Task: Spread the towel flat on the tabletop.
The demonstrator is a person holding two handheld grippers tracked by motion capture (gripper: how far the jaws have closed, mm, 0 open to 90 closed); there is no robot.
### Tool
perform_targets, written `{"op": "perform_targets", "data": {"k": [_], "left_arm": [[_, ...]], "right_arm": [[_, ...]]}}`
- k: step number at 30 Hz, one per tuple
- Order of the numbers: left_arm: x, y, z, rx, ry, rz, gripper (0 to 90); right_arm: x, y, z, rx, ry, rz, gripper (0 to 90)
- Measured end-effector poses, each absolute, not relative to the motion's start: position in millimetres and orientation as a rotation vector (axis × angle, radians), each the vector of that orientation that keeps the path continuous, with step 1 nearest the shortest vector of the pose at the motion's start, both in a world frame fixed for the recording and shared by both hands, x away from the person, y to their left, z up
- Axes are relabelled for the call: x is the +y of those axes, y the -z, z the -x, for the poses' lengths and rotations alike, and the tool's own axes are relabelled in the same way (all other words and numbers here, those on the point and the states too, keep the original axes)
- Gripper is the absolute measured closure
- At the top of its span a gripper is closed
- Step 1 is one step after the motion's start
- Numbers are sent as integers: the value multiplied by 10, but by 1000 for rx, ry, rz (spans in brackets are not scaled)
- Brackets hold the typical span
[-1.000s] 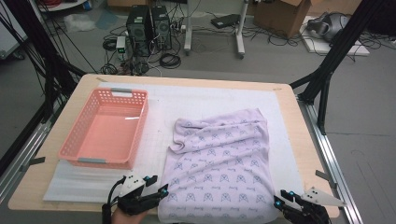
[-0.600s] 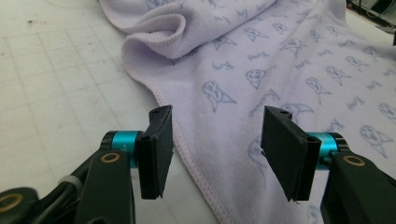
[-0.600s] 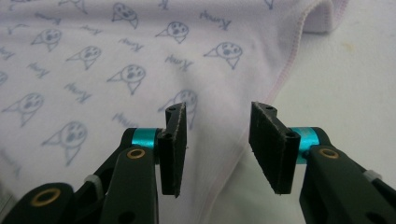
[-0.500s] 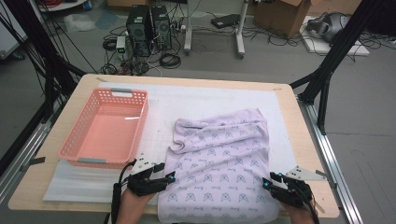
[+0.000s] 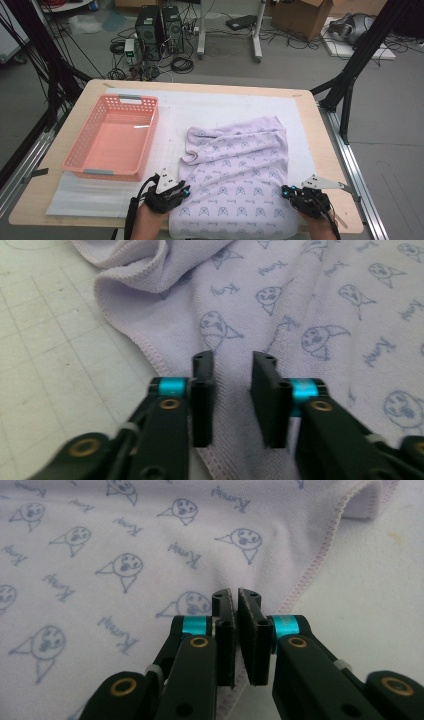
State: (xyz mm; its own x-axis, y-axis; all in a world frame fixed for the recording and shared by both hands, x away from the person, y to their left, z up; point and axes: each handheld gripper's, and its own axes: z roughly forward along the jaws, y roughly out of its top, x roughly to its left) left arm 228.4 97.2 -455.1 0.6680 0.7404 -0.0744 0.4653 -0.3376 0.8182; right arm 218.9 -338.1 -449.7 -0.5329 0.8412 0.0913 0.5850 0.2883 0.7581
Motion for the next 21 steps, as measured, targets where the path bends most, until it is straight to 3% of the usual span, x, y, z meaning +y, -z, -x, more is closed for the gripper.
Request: {"op": "perform_targets", "data": {"k": [1,3,21], "left_arm": [[990,4550,-2289,942,-376,-1993,848],[1022,4548,-2298,957,-343,-1977,872],[1194,4472,-1832,942,-236,-1919,879]], "right_arm": [[-3383,4497,-2181,2236,-1110,-1304,868],[-3393,4495,-2162,2239,-1121,-1319,872],[-3575,4377,-1588,2236,-1154,-1289,877]]}}
